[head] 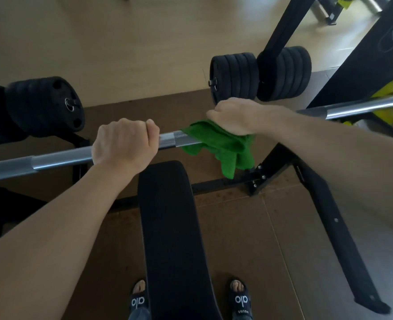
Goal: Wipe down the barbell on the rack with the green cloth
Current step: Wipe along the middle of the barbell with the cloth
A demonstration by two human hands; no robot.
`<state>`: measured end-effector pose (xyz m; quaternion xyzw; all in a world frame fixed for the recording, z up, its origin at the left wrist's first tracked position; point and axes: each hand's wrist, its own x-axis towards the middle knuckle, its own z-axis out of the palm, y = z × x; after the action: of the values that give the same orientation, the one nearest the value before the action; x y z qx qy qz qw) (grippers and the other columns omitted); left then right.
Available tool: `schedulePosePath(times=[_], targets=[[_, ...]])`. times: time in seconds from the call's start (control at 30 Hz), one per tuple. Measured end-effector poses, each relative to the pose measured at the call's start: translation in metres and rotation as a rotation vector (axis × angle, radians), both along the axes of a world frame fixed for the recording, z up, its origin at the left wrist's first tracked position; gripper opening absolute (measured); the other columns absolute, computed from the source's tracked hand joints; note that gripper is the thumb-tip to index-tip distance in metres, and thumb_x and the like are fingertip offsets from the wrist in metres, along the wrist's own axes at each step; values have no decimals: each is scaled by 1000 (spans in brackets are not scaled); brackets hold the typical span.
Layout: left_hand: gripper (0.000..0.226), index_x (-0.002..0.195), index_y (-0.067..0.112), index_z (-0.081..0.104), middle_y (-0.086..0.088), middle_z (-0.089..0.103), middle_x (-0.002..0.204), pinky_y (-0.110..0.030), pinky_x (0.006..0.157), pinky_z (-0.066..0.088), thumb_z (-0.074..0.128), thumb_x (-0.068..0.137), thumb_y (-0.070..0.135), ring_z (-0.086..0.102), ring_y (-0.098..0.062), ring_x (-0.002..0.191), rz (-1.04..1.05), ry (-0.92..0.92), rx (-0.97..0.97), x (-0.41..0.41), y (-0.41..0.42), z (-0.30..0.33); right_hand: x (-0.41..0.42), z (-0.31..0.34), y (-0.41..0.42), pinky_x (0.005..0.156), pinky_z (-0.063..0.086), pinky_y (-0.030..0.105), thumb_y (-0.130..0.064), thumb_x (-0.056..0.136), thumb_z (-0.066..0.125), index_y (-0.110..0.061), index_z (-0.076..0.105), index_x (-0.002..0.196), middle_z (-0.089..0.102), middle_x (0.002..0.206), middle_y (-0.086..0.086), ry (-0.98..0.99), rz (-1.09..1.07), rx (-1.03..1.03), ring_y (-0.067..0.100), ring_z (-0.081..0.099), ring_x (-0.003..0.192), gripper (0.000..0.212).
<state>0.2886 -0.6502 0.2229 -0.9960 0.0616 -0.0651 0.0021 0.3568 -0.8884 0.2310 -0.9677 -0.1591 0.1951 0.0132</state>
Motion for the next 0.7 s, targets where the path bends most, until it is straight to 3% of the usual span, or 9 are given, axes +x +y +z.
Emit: schedulePosePath(times=[0.03, 0.1, 0.2, 0.27, 0.37, 0.43, 0.5, 0.57, 0.7], targets=[[65, 53, 11, 52, -5, 45, 44, -28, 45, 28, 23, 105, 37, 42, -22, 36, 1, -2, 0, 0, 0, 0, 13, 0, -3, 89, 46, 43, -33, 104, 37, -9, 58, 106, 58, 112, 10, 194, -111, -11, 32, 57, 102, 33], [65, 52, 12, 52, -5, 45, 43, -28, 44, 28, 25, 105, 37, 43, -22, 36, -5, -5, 10, 1, 0, -1, 26, -1, -1, 95, 40, 41, -39, 100, 38, -17, 56, 109, 53, 125, 6, 485, -214, 10, 25, 54, 102, 30], [64, 52, 12, 51, -5, 45, 44, -27, 43, 26, 25, 106, 36, 43, -22, 36, -2, -14, 15, 1, 1, -2, 26, 0, 9, 73, 37, 34, -25, 102, 35, -18, 50, 89, 54, 100, 0, 480, -114, -31, 17, 48, 76, 21], [64, 52, 11, 51, -6, 46, 45, -28, 44, 26, 26, 106, 35, 43, -22, 38, -8, -7, 8, 2, 0, 0, 8, 8, 13, 68, 34, 35, -21, 105, 28, -15, 45, 80, 50, 87, -1, 238, -47, 2, 21, 46, 72, 31], [64, 51, 11, 50, -6, 46, 45, -28, 44, 26, 27, 106, 34, 42, -22, 37, -1, -5, -10, 1, -2, 2, -42, -9, 8, 56, 32, 34, -31, 107, 22, -14, 54, 72, 48, 61, -4, -557, -122, 114, 26, 49, 57, 50], [63, 52, 12, 50, -5, 46, 44, -27, 43, 26, 28, 106, 34, 42, -21, 36, -2, -3, -15, 2, -1, 1, -74, -27, 5, 65, 41, 38, -27, 109, 27, -14, 61, 78, 56, 67, -2, -843, -149, 269, 25, 51, 62, 47], [62, 51, 12, 50, -4, 46, 43, -26, 42, 24, 29, 105, 33, 41, -20, 35, -15, -10, -10, 1, 1, 1, -84, -45, -2, 83, 45, 41, -22, 108, 34, -10, 64, 89, 65, 83, 5, -937, -71, 353, 27, 57, 77, 38], [61, 51, 12, 50, -4, 45, 43, -25, 42, 21, 30, 105, 31, 38, -19, 34, -21, -15, -6, 2, 2, 1, -82, -51, -8, 91, 46, 43, -19, 106, 38, -5, 67, 97, 68, 94, 9, -975, -42, 411, 30, 61, 87, 33], [61, 49, 12, 50, -4, 44, 41, -25, 42, 22, 30, 104, 31, 38, -20, 33, -13, -3, -12, 2, 3, 0, -100, -74, -15, 115, 35, 49, -24, 106, 32, -1, 64, 126, 65, 127, 15, -1013, -93, 353, 35, 56, 125, 44]])
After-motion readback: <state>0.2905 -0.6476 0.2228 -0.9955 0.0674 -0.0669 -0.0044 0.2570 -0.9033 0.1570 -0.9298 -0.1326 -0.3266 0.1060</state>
